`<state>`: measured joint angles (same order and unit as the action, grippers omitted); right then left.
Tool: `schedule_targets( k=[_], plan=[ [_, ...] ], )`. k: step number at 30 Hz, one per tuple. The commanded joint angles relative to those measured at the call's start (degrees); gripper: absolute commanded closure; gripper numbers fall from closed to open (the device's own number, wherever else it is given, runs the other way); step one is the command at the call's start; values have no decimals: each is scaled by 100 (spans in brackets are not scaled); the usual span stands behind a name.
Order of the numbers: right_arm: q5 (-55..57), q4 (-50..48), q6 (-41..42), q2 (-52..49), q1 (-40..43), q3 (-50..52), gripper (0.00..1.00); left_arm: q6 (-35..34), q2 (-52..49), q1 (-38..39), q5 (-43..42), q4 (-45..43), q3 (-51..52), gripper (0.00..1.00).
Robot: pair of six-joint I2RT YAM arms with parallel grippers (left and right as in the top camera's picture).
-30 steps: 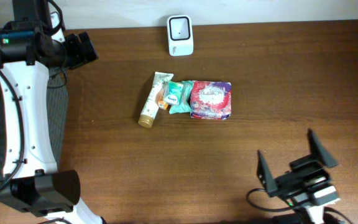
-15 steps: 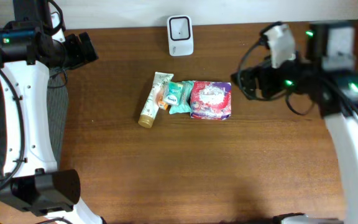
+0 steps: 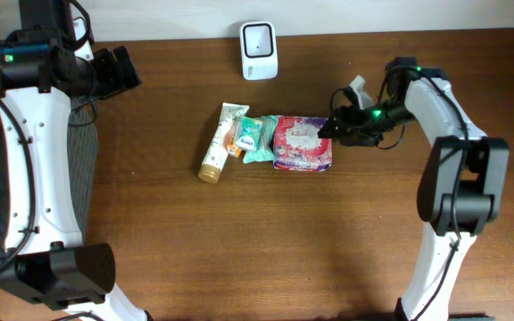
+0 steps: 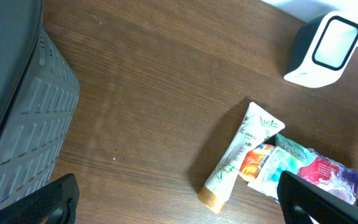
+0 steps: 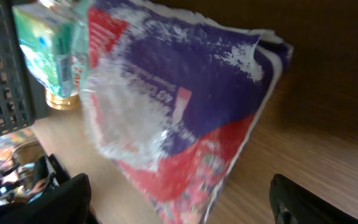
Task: Scan the item barcode
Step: 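Reach the right gripper to the red-purple box and grasp it, then lift the red-purple box with the right gripper toward the scanner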
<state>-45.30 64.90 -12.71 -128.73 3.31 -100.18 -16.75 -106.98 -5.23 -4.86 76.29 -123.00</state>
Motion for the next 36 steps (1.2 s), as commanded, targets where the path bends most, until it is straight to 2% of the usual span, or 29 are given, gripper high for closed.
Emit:
schedule_targets(
  k=[1,5,9,10,11,12,15,18,20,23,24,27,34,35,36],
  plan=[
    [-46,-83,-184,-289,-140,-85,27,11,24,-20,20,-11,-52,1],
    [-57,-103,-192,-345,-315,-50,31,9,24,-20,20,-11,-52,1],
    [247,-363,-184,-372,-682,96,32,9,24,-20,20,-13,-52,1],
    [247,-476,-184,-376,-793,201,41,9,24,-20,20,-13,-52,1],
    [247,-516,-184,-376,-870,256,57,9,24,-20,20,-13,-52,1],
    [249,-511,-151,-376,-944,258,96,9,24,-20,20,-11,-52,1],
    [356,-426,168,-306,-960,103,96,9,24,-17,20,-13,-52,1],
    [1681,144,763,33,-944,-566,96,9,24,-20,20,-11,-52,1],
    [3206,748,1342,428,-984,-1196,96,9,24,-17,20,-11,-52,1],
    [4931,1364,2046,758,-1128,-1698,96,9,24,-20,20,-11,-52,1],
    [5884,1585,2398,848,-1281,-1749,96,9,24,-20,20,-13,-52,1],
    [7239,1851,2870,824,-1574,-1534,96,9,24,-20,20,-11,-52,1],
    [7403,1410,2822,586,-2004,-562,96,9,24,-17,20,-13,-52,1],
    [7331,1364,2822,570,-2124,-555,84,9,24,-20,20,-11,-52,1],
    [7130,1252,2822,568,-2291,-557,67,9,24,-20,20,-11,-52,1]
  ],
)
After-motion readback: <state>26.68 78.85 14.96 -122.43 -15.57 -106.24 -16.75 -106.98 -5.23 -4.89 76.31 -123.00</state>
